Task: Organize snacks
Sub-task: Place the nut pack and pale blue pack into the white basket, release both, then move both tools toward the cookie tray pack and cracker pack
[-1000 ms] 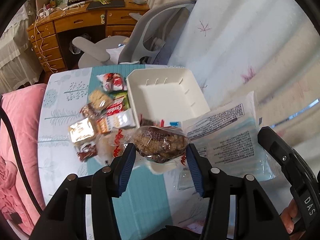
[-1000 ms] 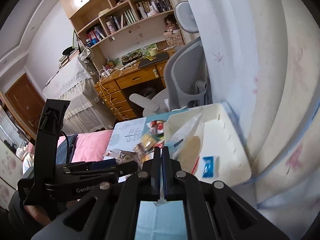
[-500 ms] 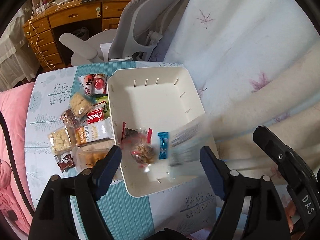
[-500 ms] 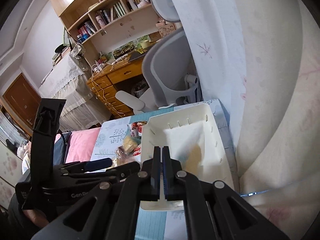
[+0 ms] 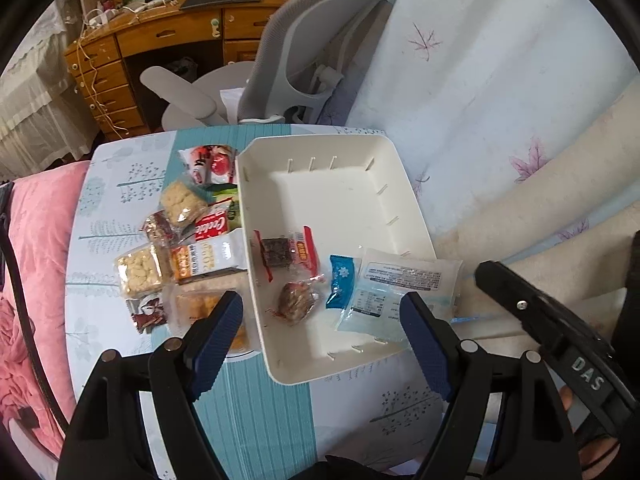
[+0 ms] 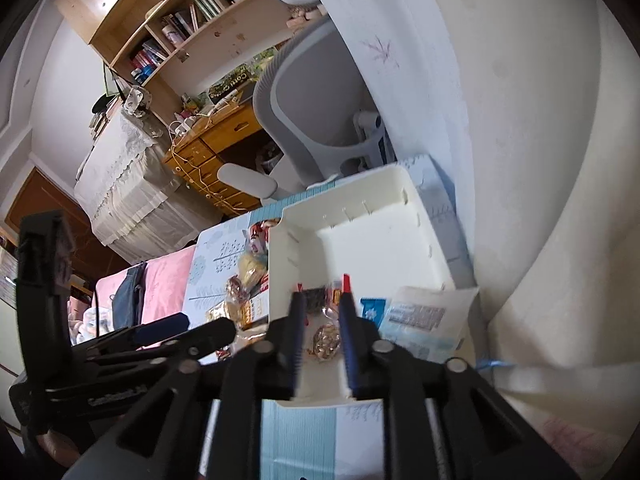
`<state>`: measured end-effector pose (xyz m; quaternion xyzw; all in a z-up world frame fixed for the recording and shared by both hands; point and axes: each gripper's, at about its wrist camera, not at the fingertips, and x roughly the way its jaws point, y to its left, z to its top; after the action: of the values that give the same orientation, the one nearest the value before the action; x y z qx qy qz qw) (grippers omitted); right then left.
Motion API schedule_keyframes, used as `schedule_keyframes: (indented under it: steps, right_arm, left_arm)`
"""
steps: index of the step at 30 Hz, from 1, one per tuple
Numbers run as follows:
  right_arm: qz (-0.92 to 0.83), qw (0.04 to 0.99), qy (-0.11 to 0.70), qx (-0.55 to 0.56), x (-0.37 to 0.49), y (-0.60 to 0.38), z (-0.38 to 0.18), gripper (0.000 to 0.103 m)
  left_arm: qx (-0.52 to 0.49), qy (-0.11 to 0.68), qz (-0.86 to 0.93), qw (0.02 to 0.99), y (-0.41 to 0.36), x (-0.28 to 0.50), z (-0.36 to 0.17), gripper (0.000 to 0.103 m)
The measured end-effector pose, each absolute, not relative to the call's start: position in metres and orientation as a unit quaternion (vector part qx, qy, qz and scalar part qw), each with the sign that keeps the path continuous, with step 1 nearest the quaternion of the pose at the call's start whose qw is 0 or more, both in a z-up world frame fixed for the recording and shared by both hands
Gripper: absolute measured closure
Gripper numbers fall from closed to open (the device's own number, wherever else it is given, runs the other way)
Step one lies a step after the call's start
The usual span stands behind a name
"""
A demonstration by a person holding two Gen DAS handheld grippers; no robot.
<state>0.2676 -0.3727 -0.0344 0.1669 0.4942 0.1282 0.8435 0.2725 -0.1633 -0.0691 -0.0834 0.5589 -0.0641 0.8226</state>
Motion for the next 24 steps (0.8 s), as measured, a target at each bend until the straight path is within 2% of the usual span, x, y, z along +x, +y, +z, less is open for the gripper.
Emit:
schedule_keyframes:
  steps: [5, 12, 16, 24]
  right_arm:
    - [0.135, 0.827, 0.516, 0.178, 0.259, -0.361, -0.047, 0.075]
    - [0.11, 0.82, 0.542, 0.148, 0.239, -0.331, -0.057, 0.072]
    - [0.098, 0.818, 0.55, 0.138, 0.226, -0.309, -0.06, 0.058]
    - [0.058, 0.812, 0.563, 0.14, 0.197, -0.257, -0.065, 0.054]
  left_arm:
    - [-0.079, 0.548, -0.06, 0.831, -0.153, 0.253, -0.062, 0.023]
    - [-0.08, 0.539, -0.067, 0.836, -0.124, 0.221, -0.059, 0.023]
    - [-0.079, 0.543, -0.068, 0.833, -0.1, 0.205, -0.062, 0.023]
    - [-0.06, 0.551, -0.08, 0.829, -0.038, 0.176, -0.062, 0.023]
